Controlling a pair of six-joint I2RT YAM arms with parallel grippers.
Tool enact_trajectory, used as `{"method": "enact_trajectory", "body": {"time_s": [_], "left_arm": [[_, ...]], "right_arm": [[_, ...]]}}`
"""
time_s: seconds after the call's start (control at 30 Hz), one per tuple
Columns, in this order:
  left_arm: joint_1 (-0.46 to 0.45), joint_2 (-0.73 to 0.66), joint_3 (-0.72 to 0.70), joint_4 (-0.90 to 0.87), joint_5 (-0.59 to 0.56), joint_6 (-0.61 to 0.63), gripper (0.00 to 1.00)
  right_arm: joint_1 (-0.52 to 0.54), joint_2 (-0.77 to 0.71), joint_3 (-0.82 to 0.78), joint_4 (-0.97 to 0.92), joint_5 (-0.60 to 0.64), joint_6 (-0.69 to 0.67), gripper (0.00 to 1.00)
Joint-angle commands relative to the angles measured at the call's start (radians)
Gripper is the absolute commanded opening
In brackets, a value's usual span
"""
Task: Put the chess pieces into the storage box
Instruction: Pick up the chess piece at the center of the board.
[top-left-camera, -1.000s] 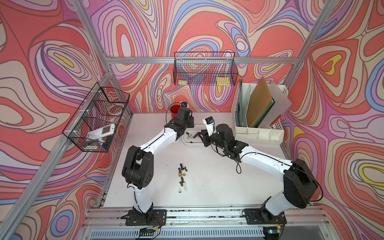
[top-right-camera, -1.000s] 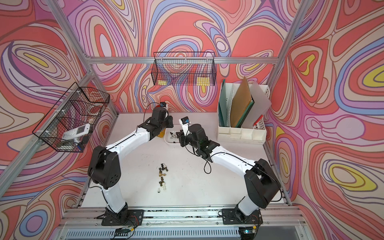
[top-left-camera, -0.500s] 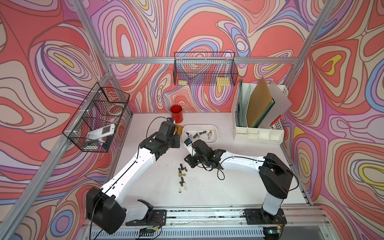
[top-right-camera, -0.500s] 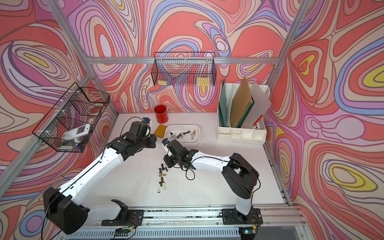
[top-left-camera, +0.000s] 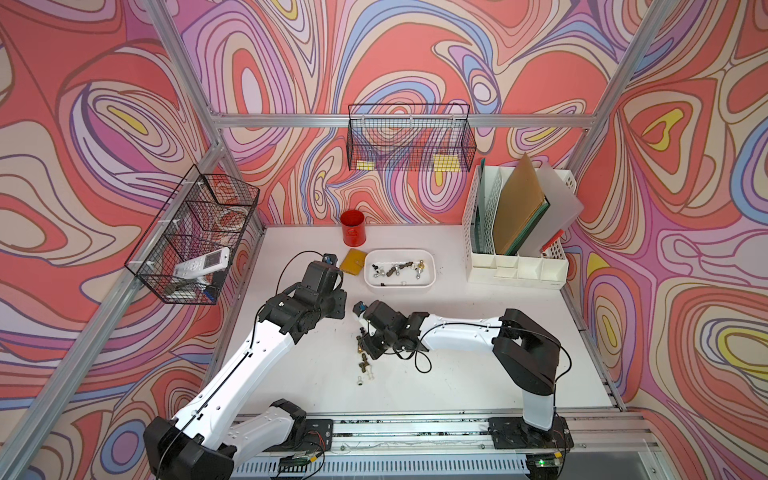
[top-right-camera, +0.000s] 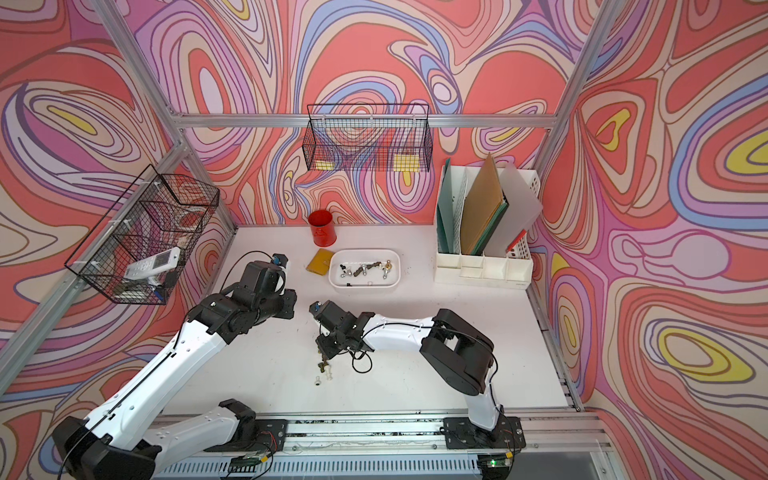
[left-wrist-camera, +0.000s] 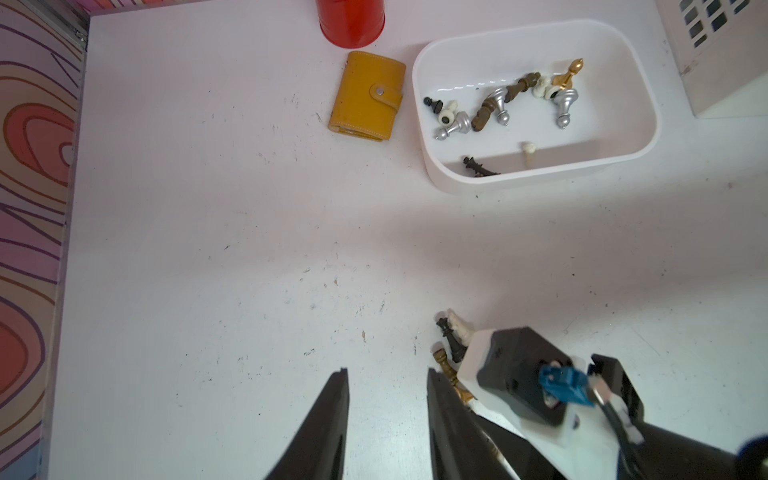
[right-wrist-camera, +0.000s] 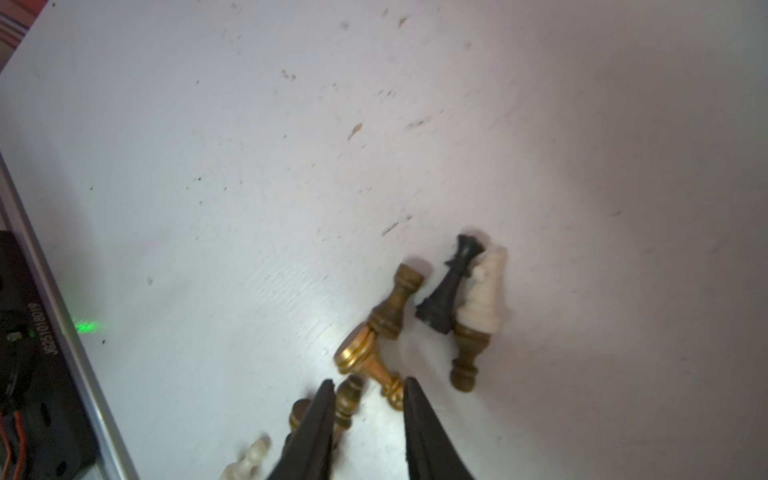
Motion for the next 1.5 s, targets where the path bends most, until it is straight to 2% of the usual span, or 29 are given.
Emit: {"method": "enact_trajectory", "body": {"time_s": [0.0, 0.17, 0.43, 0.73, 0.87, 1.07, 1.23, 1.47], "left_arm": [[0.006, -0.017, -0.022, -0.050, -0.044, 0.028, 0.37], [0.014, -0.023, -0.024, -0.033, -0.039, 0.029, 0.37], [0.019, -0.036, -0.040, -0.013, 0.024, -0.014, 0.37], [0.017, -0.019, -0.194, 0.024, 0.229, -0.190, 0.37], [0.008, -0.025, -0.309, 0.111, 0.350, -0.306, 0.37], [-0.018, -0.024, -0.465, 0.260, 0.446, -0.460, 0.38], [-0.025, 0.032, -0.496, 0.318, 0.493, -0.480, 0.38], [-0.026, 0.086, -0.539, 0.434, 0.527, -0.529, 0.37]], "right_arm": [[0.037, -0.038, -0.022, -0.103, 0.027, 0.079, 0.32], [0.100, -0.040, -0.036, -0.146, 0.058, 0.149, 0.35], [0.114, -0.013, -0.070, -0.127, 0.088, 0.194, 0.32], [0.114, -0.020, -0.120, -0.078, 0.123, 0.206, 0.22], [0.115, -0.009, -0.133, -0.062, 0.132, 0.204, 0.19], [0.109, -0.038, -0.176, -0.025, 0.161, 0.212, 0.11], [0.075, -0.032, -0.190, 0.028, 0.112, 0.192, 0.07], [0.048, -0.021, -0.204, 0.060, 0.051, 0.183, 0.06]]}}
